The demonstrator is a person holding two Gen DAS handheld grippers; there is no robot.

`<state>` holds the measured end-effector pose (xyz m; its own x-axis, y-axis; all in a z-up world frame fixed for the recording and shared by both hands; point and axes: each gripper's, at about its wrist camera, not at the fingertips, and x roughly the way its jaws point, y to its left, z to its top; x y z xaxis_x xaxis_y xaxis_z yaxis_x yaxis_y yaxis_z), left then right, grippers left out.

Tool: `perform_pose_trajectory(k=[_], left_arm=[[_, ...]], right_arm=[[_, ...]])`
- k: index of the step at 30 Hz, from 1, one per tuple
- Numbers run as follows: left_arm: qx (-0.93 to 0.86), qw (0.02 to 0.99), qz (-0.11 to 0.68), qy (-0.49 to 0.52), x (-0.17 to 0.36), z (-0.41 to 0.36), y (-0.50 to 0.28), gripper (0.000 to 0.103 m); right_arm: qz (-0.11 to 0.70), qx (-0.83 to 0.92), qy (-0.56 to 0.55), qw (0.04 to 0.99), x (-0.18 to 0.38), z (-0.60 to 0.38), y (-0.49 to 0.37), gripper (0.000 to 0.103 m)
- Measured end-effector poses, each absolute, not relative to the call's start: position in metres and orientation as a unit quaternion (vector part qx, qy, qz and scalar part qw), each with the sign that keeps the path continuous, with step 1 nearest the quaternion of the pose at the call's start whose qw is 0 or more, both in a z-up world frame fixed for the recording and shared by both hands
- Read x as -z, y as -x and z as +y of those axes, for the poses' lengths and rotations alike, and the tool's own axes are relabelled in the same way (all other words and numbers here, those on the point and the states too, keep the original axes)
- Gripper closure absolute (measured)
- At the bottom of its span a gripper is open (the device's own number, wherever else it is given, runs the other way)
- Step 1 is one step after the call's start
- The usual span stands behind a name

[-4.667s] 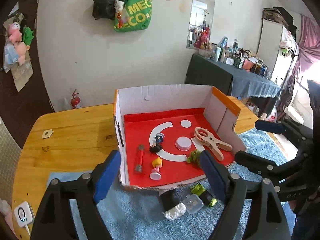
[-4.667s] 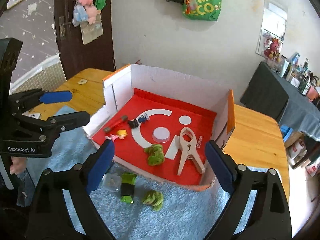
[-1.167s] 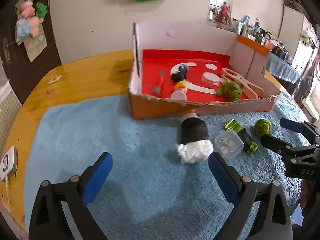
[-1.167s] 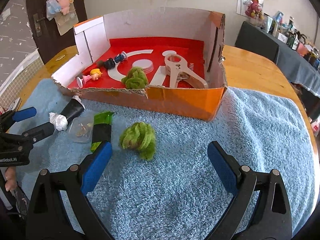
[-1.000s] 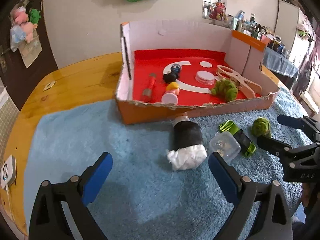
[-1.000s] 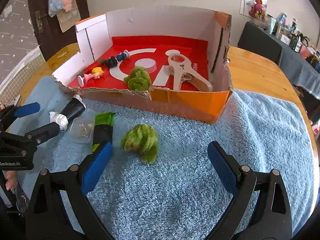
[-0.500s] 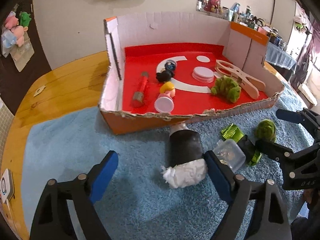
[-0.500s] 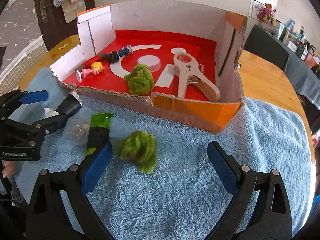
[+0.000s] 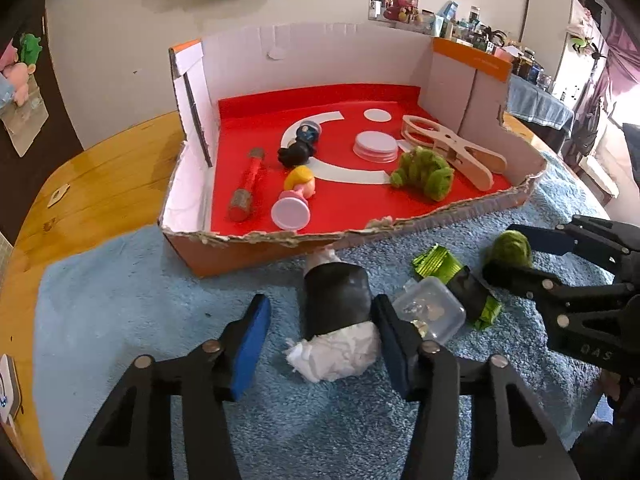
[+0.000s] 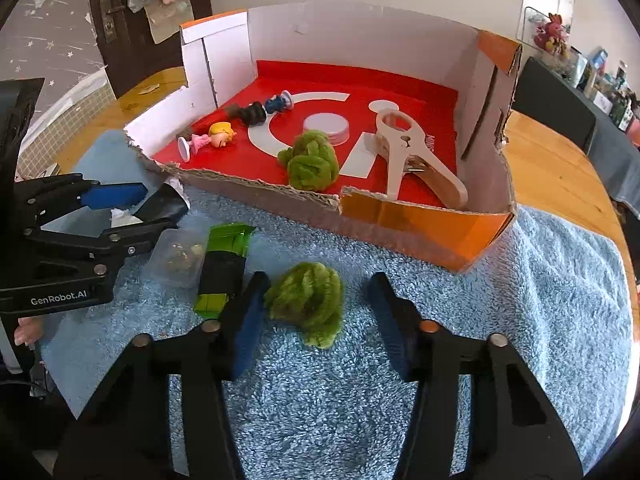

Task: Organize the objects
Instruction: 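Grasp the black-and-white bottle with the left tool while the right tool grasps the green fuzzy toy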

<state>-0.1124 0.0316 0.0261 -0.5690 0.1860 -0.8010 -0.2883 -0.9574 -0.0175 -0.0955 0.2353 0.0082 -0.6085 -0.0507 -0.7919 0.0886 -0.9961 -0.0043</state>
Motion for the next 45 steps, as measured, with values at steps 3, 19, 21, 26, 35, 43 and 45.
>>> perform_pose_trajectory(k=[3,19,21,26,35,43,45], left_arm=[[-0.883,0.141,0.058,0.443,-0.028,0.033,0.110,0.061],[-0.888,0.150,0.056,0.430,-0.037,0.035,0.096,0.068],[-0.890,0.151,0.056,0.427,-0.040,0.035,0.094,0.068],[-0.894,0.152,0.055,0.417,-0.049,0.034,0.087,0.068],[-0.903,0.156,0.051,0.398,-0.063,0.031,0.078,0.068],[-0.909,0.160,0.049,0.382,-0.076,0.031,0.073,0.068],[-0.910,0.161,0.049,0.380,-0.078,0.031,0.072,0.068]], right_arm=[[0.028,0.898,-0.438,0.043,-0.008,0.232,0.093,0.071],[0.028,0.906,-0.420,0.049,-0.023,0.228,0.082,0.072],[0.027,0.907,-0.417,0.051,-0.026,0.227,0.080,0.072],[0.027,0.911,-0.408,0.052,-0.034,0.225,0.075,0.072],[0.019,0.917,-0.393,0.065,-0.051,0.221,0.070,0.072],[0.021,0.922,-0.380,0.066,-0.065,0.220,0.067,0.072],[0.021,0.923,-0.379,0.064,-0.065,0.221,0.067,0.072]])
